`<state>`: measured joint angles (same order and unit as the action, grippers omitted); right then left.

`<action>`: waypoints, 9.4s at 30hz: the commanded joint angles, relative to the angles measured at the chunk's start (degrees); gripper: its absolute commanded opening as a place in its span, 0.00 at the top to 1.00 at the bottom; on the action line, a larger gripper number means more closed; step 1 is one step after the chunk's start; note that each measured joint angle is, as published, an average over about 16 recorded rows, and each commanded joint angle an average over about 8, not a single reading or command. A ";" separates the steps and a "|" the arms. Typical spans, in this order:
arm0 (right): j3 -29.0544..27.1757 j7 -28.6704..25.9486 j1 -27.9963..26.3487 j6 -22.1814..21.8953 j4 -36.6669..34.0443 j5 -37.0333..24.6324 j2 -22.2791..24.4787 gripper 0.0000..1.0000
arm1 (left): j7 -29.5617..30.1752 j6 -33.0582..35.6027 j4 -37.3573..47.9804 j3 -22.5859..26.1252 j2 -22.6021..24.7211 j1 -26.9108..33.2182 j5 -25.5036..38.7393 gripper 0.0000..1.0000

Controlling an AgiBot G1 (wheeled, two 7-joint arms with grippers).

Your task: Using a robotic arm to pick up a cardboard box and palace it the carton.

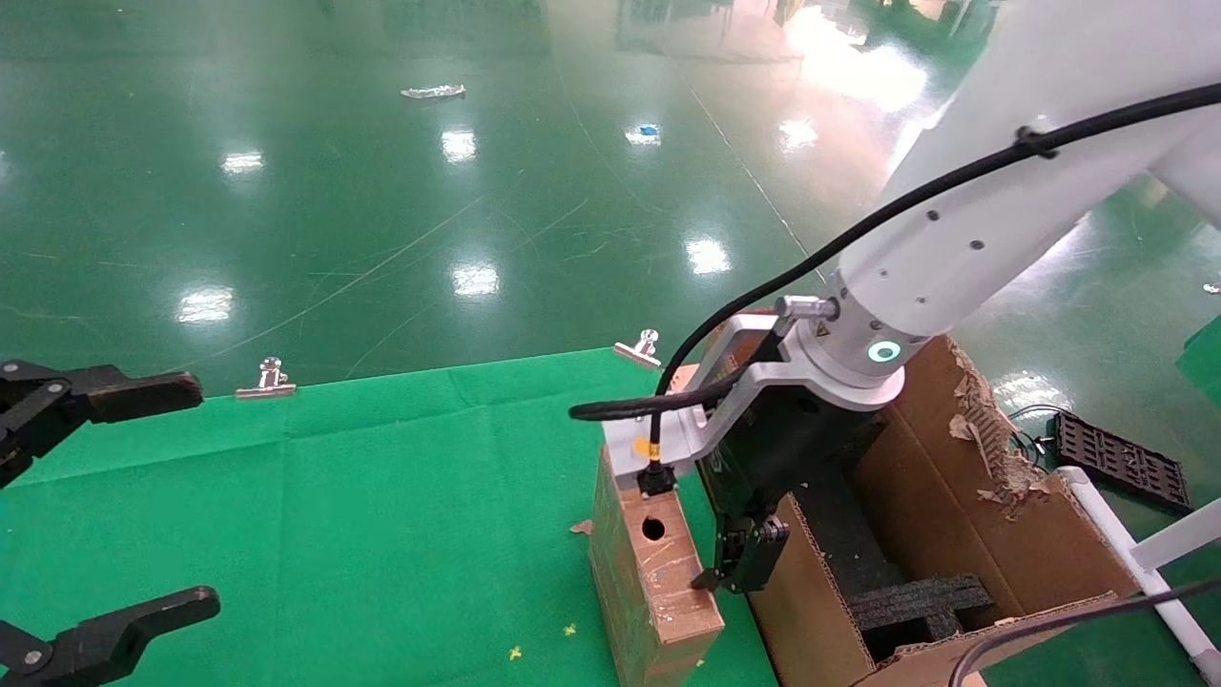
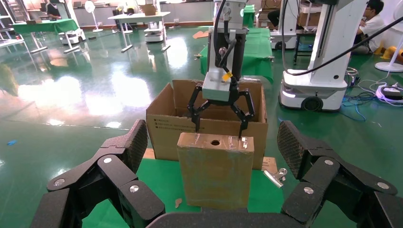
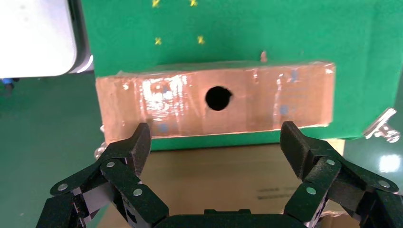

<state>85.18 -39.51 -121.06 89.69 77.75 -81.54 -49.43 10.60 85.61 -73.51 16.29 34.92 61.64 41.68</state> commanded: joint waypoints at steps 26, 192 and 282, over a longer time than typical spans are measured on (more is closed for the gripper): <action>6.30 -41.67 -1.13 -2.60 -11.97 8.41 -1.02 0.00 | -0.05 -0.05 0.00 0.11 -0.05 0.02 -0.07 0.00; 3.55 -8.50 20.67 -24.97 -75.55 -0.23 0.40 0.00 | -0.35 -0.30 0.00 0.70 -0.29 0.15 -0.48 0.00; -4.01 8.29 20.24 -22.88 -73.36 10.57 2.99 0.00 | -0.49 -0.42 0.00 0.97 -0.40 0.21 -0.66 0.00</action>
<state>80.81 -30.54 -101.13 66.99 5.01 -70.51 -46.07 10.11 85.18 -73.50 17.26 34.52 61.85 41.02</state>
